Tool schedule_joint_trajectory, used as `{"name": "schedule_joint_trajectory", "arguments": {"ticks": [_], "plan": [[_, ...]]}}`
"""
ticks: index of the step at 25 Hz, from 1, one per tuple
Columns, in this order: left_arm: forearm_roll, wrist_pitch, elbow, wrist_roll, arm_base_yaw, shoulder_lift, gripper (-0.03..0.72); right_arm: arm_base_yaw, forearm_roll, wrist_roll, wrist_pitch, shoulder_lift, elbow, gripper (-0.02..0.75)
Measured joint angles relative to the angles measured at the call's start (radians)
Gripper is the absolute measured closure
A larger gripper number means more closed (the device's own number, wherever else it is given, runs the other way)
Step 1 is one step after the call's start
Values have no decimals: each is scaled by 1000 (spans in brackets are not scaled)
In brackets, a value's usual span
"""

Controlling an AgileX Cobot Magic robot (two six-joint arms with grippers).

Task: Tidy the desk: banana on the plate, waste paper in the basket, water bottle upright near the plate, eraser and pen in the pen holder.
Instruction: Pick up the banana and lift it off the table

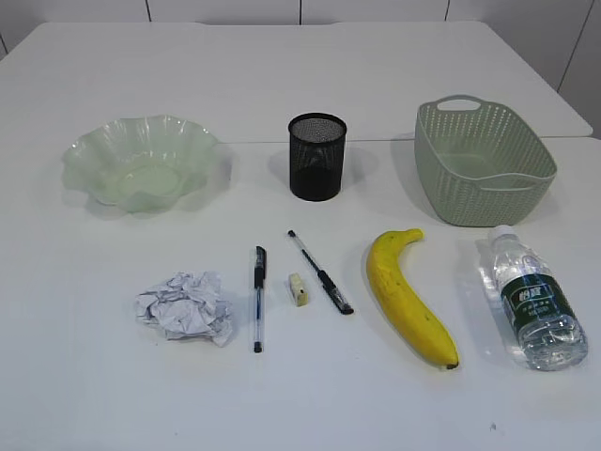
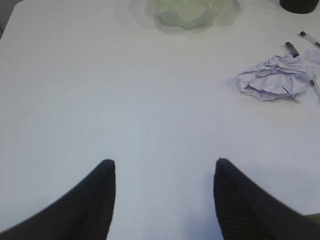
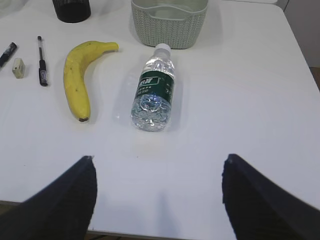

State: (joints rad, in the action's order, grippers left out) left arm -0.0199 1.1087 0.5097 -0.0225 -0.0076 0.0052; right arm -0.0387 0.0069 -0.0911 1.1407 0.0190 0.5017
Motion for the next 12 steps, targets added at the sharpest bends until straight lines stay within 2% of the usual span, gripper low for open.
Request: {"name": "schedule_joint_trajectory", "arguments": {"ticks": [12], "plan": [[0,-34,15,0,0,0,256,-1,22,2,-8,0,18,153]]}}
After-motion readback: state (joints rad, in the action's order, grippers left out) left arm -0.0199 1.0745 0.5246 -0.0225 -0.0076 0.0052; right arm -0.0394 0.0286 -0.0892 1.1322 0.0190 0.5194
